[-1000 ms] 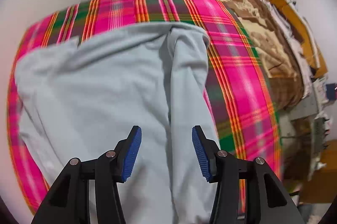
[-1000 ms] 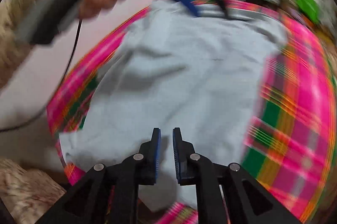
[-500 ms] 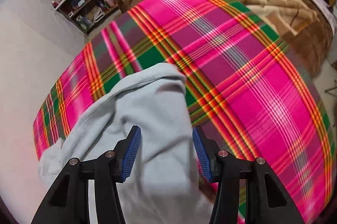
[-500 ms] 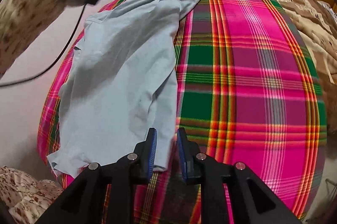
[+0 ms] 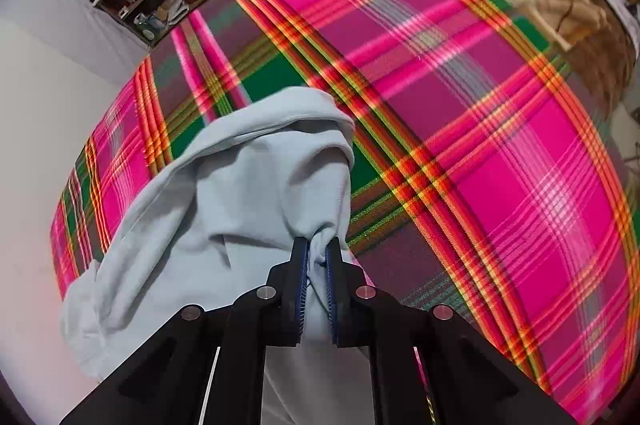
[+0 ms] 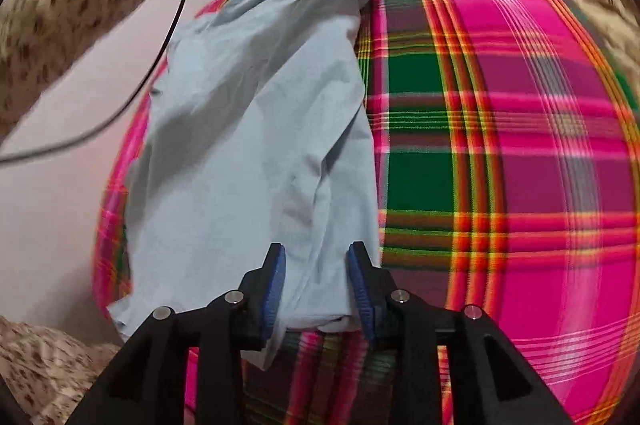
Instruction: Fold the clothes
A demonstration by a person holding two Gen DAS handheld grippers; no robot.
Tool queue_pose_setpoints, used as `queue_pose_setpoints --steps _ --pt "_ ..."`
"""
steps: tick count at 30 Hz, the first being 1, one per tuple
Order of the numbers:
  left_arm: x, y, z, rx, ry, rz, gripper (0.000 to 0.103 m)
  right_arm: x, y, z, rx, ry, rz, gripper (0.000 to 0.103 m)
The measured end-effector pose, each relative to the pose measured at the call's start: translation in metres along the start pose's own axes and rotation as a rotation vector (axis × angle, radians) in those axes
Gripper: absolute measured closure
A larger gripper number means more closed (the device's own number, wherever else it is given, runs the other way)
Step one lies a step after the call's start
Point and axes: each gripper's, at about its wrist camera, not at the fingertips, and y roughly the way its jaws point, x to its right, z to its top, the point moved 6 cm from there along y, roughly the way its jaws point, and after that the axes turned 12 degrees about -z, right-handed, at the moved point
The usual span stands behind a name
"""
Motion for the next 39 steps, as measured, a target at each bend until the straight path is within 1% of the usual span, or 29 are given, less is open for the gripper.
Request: queue_pose_setpoints --steps 2,5,9,11,12,13,16,20,22,29,35,39 --pt "-0.008 -0.009 0.000 0.028 -0.027 -0.020 0.096 0.002 0.001 0.002 0.005 0.030 0.042 0.067" --pt "-0.025 -0.023 0.001 0.068 -0.085 -0.051 0.096 0.001 0.003 0.007 0.018 0.038 0.075 0.067" --pt "-0.041 -0.038 0.004 0.106 -0.117 -0.050 0.096 -0.007 0.007 0.009 0.033 -0.001 0.086 0.067" --pt "-0.046 -0.042 0.003 0.118 -0.138 -0.064 0.096 -0.005 0.007 0.009 0.038 0.000 0.076 0.073" --pt "-0.048 -0.045 0.003 0.123 -0.149 -0.070 0.096 -0.004 0.007 0.009 0.039 0.006 0.070 0.088" --pt "-0.051 -0.047 0.003 0.129 -0.159 -0.077 0.096 -0.002 0.006 0.008 0.041 0.011 0.068 0.099" --pt "-0.058 -0.054 0.003 0.147 -0.189 -0.097 0.096 0.001 -0.003 0.009 0.067 0.030 0.076 0.100" --pt "-0.057 -0.066 0.006 0.191 -0.195 -0.134 0.096 0.009 -0.019 0.016 0.109 0.068 0.079 0.100" --pt "-0.057 -0.070 0.011 0.211 -0.203 -0.154 0.096 0.015 -0.027 0.019 0.116 0.091 0.087 0.100" --pt "-0.038 -0.077 0.044 0.257 -0.218 -0.206 0.096 0.057 -0.056 0.029 0.185 0.181 -0.009 0.100" --pt "0.000 -0.066 0.073 0.245 -0.235 -0.263 0.096 0.113 -0.079 0.031 0.228 0.243 -0.134 0.100" --pt "0.018 -0.052 0.087 0.231 -0.248 -0.283 0.096 0.147 -0.091 0.035 0.252 0.286 -0.226 0.100"
